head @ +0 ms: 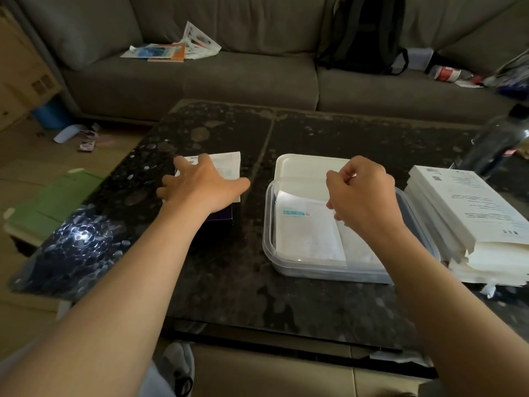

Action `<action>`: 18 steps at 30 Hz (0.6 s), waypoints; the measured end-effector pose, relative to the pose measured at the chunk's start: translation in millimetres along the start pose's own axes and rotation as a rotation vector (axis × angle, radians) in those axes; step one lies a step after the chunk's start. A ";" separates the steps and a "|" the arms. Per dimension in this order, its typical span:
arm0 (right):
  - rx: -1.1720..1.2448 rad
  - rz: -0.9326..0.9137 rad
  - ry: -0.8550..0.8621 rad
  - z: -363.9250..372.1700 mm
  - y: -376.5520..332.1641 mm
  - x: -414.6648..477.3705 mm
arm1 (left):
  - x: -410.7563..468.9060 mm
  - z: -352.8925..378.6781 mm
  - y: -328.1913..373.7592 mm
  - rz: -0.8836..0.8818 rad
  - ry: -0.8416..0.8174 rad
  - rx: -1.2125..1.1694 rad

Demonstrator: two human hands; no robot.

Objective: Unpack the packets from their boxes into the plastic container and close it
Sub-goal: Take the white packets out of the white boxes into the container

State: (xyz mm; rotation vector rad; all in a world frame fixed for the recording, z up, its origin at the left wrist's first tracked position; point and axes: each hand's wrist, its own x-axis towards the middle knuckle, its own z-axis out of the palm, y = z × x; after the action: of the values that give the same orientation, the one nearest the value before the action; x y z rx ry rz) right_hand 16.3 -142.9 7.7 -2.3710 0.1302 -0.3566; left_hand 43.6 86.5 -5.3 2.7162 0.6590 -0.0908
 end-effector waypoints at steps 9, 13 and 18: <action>-0.002 -0.153 -0.131 -1.0 -1.6 -2.3 | -34.0 -28.7 36.7 0.246 0.012 -0.347; -0.110 -0.314 -0.138 -1.6 -1.6 -1.7 | -51.9 -33.8 50.8 0.434 -0.107 -0.549; -0.244 -0.402 0.108 -12.9 5.9 2.2 | -66.7 -38.2 58.7 0.567 -0.383 -0.741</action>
State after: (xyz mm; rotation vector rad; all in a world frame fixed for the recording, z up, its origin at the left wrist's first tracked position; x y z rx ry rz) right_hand 14.7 -156.1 13.2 -2.6147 -0.2720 -0.6945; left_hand 10.3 21.8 58.3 1.9816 -0.1829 -0.1774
